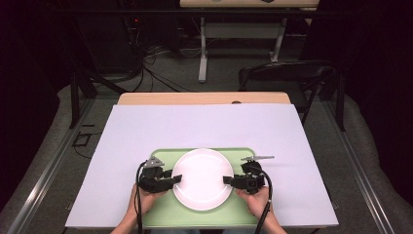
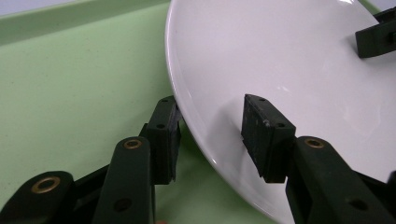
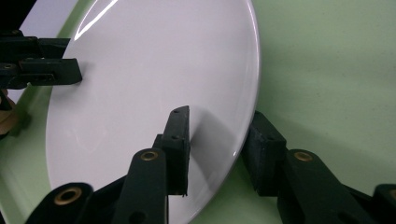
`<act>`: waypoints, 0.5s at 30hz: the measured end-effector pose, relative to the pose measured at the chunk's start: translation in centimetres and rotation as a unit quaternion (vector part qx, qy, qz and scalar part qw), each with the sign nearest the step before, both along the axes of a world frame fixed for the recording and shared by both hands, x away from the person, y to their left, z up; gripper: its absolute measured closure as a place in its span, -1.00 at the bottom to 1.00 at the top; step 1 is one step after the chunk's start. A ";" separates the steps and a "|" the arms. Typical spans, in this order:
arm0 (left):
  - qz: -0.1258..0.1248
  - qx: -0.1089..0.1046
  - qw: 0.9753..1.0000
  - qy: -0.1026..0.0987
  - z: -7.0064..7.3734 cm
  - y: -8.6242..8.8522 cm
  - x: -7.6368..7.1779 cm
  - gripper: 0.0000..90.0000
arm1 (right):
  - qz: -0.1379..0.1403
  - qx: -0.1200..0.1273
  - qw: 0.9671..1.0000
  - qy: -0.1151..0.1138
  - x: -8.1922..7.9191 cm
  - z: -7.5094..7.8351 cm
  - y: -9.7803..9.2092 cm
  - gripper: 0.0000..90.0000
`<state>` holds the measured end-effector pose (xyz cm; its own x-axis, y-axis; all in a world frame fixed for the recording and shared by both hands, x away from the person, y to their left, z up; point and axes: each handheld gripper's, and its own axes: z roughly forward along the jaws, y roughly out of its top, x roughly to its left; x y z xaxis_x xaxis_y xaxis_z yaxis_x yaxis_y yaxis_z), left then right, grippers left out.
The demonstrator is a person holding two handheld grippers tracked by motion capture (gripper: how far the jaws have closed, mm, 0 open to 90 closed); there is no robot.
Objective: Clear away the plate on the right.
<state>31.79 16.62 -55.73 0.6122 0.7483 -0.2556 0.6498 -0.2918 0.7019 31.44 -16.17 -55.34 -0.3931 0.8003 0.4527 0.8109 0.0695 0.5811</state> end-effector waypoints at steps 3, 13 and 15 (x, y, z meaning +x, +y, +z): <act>0.005 0.002 1.000 0.002 -0.1 0.0 0.0 0.27 | 0.003 -0.009 1.000 0.001 0.1 0.0 0.1 0.37; 0.004 0.026 1.000 -0.009 0.0 -0.4 -0.4 -0.11 | 0.021 -0.091 0.994 -0.053 -0.2 0.4 0.8 0.06; 0.009 0.021 1.000 -0.017 0.2 -0.1 -0.4 -0.15 | 0.020 -0.097 0.993 -0.064 -0.3 0.5 0.7 0.00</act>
<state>31.34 16.53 -55.56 0.6062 0.7691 -0.2025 0.6308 -0.3099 0.7113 31.13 -15.48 -54.89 -0.4711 0.8501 0.2355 0.7249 0.2210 0.6524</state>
